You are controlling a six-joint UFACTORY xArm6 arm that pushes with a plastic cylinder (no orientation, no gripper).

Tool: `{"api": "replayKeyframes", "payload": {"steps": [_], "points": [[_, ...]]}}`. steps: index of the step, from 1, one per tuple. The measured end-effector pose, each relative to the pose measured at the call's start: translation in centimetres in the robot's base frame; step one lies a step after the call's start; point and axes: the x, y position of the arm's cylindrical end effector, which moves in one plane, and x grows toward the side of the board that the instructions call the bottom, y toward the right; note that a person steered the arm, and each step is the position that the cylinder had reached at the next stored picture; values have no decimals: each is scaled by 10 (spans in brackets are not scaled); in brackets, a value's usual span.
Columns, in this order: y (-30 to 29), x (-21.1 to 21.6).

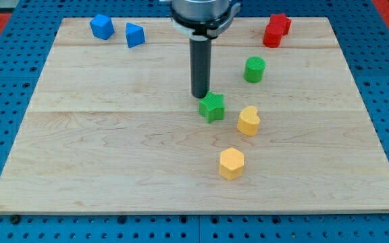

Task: Push the green star towards the bottom left

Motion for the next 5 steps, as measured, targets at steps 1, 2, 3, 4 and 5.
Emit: {"api": "replayKeyframes", "payload": {"steps": [1,2,3,4,5], "points": [[24,-2],[29,32],[12,58],[-21,82],[-44,122]]}}
